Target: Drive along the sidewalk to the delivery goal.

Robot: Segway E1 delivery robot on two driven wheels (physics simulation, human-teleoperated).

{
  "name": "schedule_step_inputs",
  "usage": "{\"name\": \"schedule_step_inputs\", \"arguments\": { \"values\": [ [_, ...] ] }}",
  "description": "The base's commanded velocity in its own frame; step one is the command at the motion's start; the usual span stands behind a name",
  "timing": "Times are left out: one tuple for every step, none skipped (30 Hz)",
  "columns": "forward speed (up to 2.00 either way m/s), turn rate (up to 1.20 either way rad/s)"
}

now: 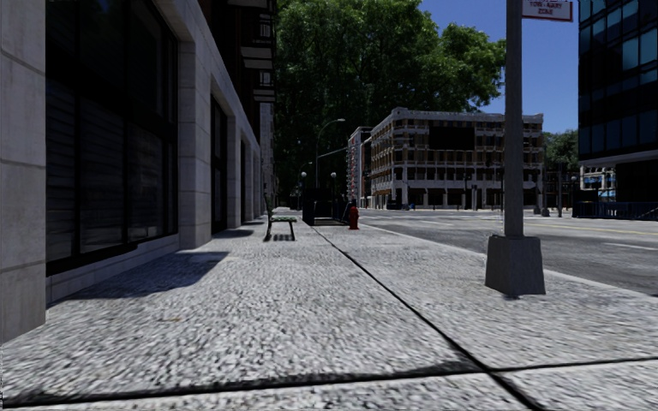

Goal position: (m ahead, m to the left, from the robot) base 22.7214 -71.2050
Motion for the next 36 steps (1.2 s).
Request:
{"name": "schedule_step_inputs", "arguments": {
  "values": [
    [2.0,-0.77],
    [2.0,-0.23],
    [2.0,-0.01],
    [2.0,0.0],
    [2.0,0.0],
    [2.0,0.0],
    [2.0,0.0],
    [2.0,0.0],
    [2.0,0.0],
    [2.0,0.0],
    [2.0,0.0],
    [2.0,0.0],
    [2.0,0.0],
    [2.0,0.0],
    [2.0,0.0],
    [2.0,0.0],
    [2.0,0.0],
    [2.0,0.0],
    [2.0,0.0],
    [2.0,0.0],
    [2.0,-0.14],
    [2.0,-0.14],
    [2.0,-0.57],
    [2.0,-0.99],
    [2.0,-1.05],
    [2.0,-1.06],
    [2.0,-0.29],
    [2.0,0.0],
    [2.0,0.0],
    [2.0,0.0],
    [2.0,0.0],
    [2.0,0.0],
    [2.0,0.0],
    [2.0,0.0],
    [2.0,0.0],
    [2.0,0.0]
  ]
}}
